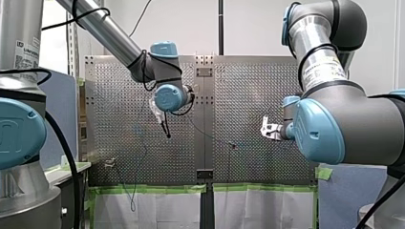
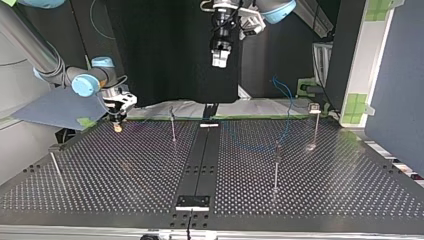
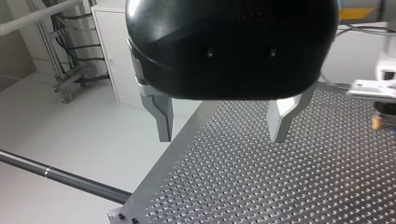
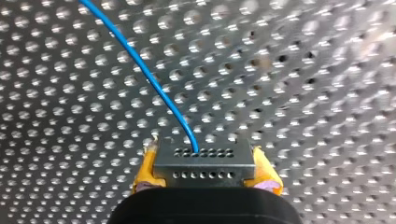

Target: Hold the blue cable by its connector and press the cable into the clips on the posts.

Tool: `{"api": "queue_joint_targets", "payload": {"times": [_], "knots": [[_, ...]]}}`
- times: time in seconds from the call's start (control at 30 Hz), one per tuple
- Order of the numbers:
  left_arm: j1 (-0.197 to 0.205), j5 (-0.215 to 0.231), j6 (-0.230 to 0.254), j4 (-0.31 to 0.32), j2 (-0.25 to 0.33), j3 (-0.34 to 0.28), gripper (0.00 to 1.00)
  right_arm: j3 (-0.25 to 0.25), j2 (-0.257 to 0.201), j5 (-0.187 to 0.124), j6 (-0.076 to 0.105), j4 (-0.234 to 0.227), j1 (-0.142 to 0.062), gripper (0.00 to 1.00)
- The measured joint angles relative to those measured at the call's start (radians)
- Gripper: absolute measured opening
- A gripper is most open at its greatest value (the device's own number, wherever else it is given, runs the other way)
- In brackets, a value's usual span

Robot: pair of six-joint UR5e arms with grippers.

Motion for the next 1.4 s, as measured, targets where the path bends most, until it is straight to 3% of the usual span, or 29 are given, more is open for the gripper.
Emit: {"api": "queue_joint_targets", "payload": {"times": [0.3, 0.6, 1.4], "knots": [[0.001, 0.002, 0.0, 0.013, 0.0, -0.023, 1.0, 0.001, -0.074, -0.003, -0.007, 0.057, -0.001, 0.0], [0.002, 0.004, -0.004, 0.014, 0.0, -0.023, 1.0, 0.004, -0.154, -0.004, -0.022, 0.066, 0.002, 0.0], [0.002, 0.004, -0.005, 0.014, 0.0, -0.023, 1.0, 0.003, -0.163, -0.004, -0.025, 0.066, 0.005, 0.0]]}}
